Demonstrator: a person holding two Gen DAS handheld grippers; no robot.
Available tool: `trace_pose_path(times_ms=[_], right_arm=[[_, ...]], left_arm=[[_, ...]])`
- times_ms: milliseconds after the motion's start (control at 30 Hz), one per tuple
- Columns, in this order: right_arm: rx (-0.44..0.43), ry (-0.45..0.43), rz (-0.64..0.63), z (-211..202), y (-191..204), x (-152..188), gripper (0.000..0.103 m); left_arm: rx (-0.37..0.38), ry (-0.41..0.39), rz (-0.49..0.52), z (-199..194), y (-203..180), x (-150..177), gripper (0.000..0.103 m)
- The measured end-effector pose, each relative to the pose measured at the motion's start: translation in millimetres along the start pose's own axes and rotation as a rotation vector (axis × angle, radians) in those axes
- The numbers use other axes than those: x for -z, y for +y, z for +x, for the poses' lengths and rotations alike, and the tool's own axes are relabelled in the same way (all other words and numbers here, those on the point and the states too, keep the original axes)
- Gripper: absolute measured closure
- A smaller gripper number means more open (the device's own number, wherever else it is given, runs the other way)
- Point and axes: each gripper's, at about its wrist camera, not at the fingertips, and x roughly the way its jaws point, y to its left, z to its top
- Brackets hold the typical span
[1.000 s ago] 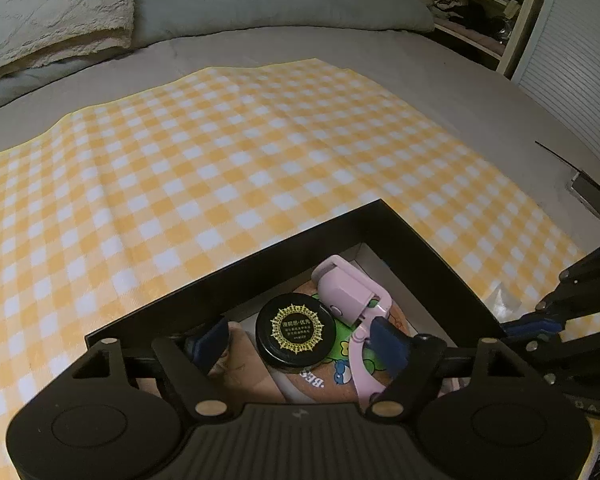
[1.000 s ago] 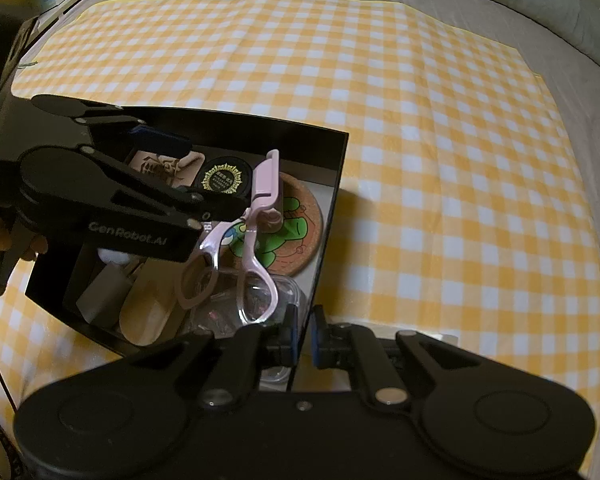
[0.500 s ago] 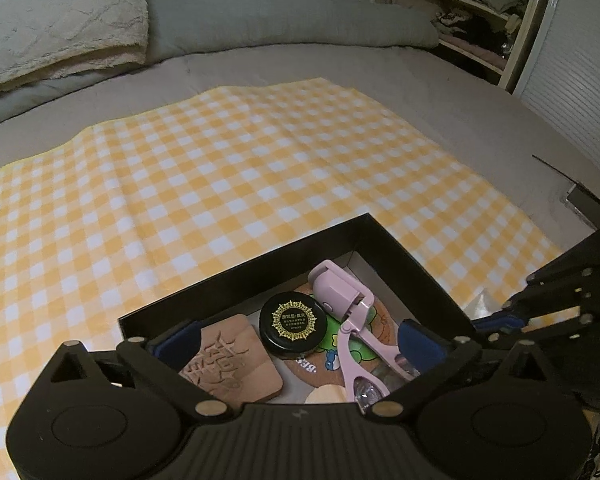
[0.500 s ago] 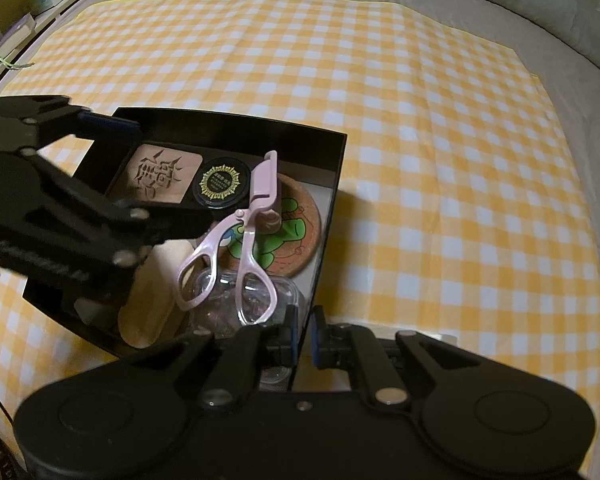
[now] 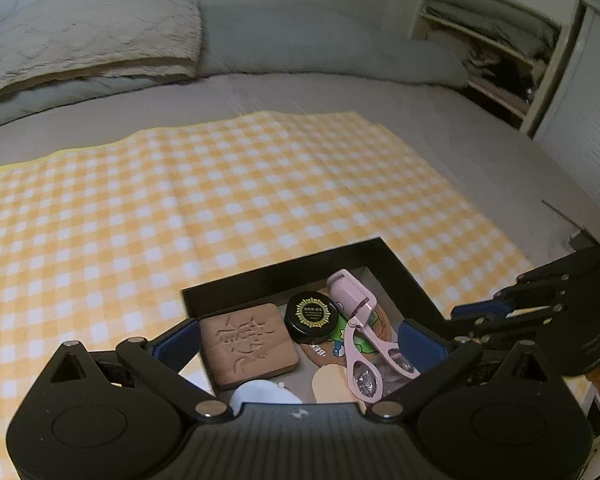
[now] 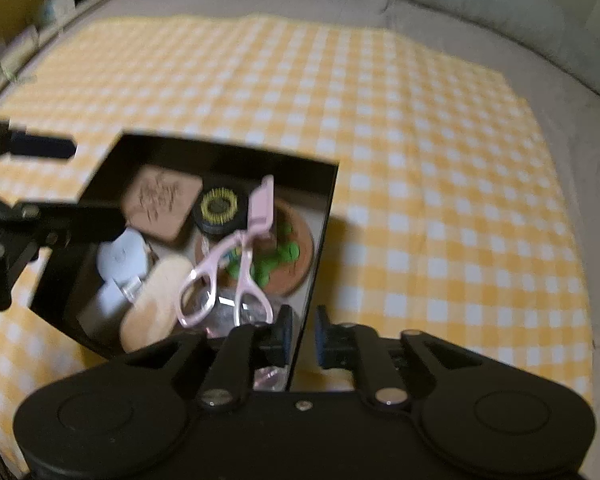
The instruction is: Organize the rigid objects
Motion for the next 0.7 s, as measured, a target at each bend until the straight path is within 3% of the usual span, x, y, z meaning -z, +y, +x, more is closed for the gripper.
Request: trace_pose_path(times_ms=[167, 300, 533, 700], right_arm=[[-0.029, -0.105, 0.038, -31.9, -5.6, -0.4, 0.075], [-0.046, -0.185, 0.055, -59.6, -2.7, 5.5, 0.058], [0.024, -0.35, 0.01, -112.1, 22.6, 31.6, 0.029], [0.033, -0.436, 0.033, -141.8, 28.1, 53.4, 0.02]], left_arm=[[-0.021, -0.051, -0.035, -33.5, 3.9, 4.0, 0.0], [-0.039, -0.082, -0.049, -60.7, 2.6, 8.7, 0.0], [-0.11, -0.142, -0.054, -106.6, -9.6, 28.1, 0.0], [-0.147, -0.166, -0.074, -129.7, -13.9, 40.9, 0.0]])
